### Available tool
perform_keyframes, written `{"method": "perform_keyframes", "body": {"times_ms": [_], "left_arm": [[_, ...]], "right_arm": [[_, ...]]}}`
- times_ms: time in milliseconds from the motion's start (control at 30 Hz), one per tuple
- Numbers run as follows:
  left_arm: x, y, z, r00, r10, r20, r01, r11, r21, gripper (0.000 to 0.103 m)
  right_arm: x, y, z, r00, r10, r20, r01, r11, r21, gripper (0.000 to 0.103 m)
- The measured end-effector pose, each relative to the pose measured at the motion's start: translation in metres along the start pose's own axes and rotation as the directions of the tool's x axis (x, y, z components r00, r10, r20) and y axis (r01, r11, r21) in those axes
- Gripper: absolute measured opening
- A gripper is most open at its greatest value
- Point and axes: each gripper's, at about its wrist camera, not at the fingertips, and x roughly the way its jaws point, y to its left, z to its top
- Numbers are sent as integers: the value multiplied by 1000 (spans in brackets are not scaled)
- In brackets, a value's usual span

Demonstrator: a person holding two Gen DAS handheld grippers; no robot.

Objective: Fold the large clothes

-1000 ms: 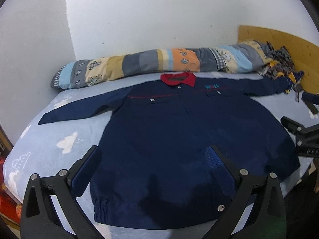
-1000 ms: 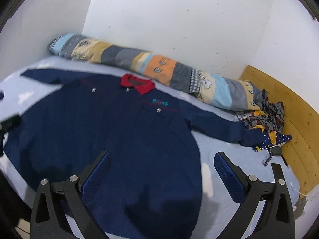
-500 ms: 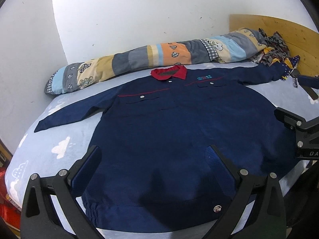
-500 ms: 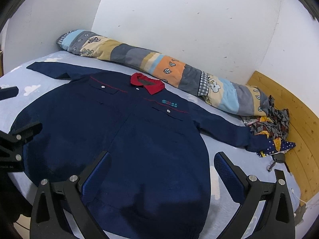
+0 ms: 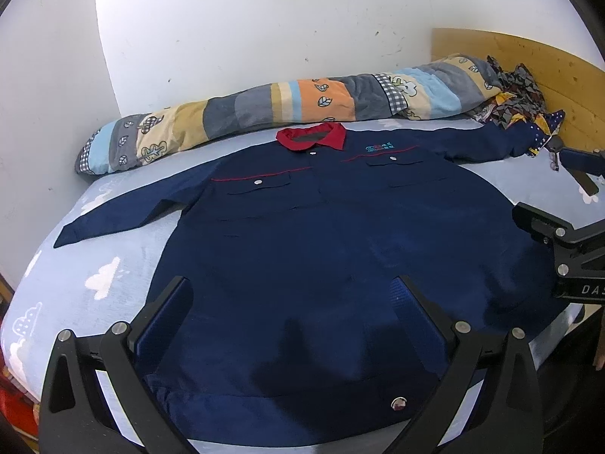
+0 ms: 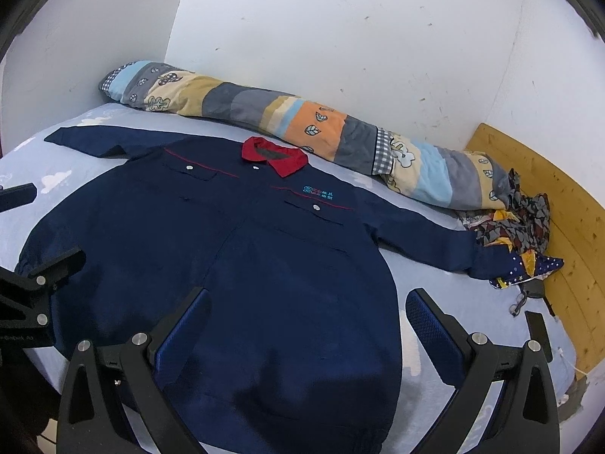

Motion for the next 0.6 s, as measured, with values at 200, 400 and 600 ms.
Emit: {"method": "perform_keyframes", "body": {"times_ms": [200,400,600], "left_arm": [[5,0,3,1000,-21,-13,20,1000,-21,103],[16,-2,8,998,-54,-37,52,998,-40,103],[25,-10,14,996,-81,-45,79,996,-30,103]], "right_arm": [[3,-7,0,1000,5,-13,-4,1000,27,103],[11,-17,3,999,12,-36,-9,998,68,103],[24,-30,4,997,37,-73,-27,990,138,103]]}}
